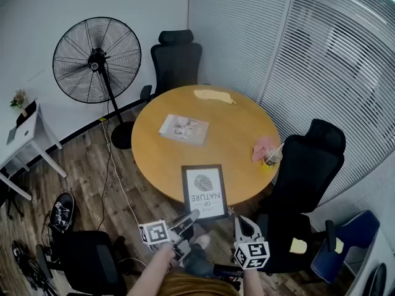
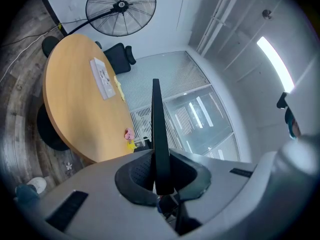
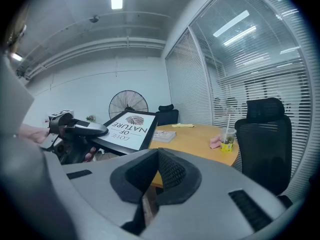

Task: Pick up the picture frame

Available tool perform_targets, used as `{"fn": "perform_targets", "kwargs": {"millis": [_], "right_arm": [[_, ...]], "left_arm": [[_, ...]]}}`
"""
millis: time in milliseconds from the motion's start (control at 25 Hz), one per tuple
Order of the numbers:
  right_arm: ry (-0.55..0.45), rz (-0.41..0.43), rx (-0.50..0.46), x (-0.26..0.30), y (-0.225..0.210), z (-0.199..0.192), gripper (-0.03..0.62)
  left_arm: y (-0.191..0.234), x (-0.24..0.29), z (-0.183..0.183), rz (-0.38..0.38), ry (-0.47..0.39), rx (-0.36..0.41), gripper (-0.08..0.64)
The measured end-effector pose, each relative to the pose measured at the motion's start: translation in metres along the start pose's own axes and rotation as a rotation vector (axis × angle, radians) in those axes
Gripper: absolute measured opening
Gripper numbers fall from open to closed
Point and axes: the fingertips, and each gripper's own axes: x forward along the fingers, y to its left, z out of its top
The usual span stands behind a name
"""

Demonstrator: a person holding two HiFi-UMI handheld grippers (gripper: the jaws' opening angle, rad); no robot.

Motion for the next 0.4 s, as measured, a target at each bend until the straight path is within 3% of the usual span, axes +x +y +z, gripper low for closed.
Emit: {"fn": "perform_targets", "kwargs": {"millis": [200, 400], "right_arm": [[-0.002, -0.001, -0.002, -0.002, -0.0002, 0.0012, 0.012], [0.001, -0.006, -0.005, -0.0046, -0.0005, 0.0045, 0.012]], "left_arm": [[-0.0045, 0.0018, -0.0019, -0.031, -0.001, 0.005, 0.057], [0.0027, -0.0014, -0.0021, 0.017, 0.003, 0.012, 0.057]]}}
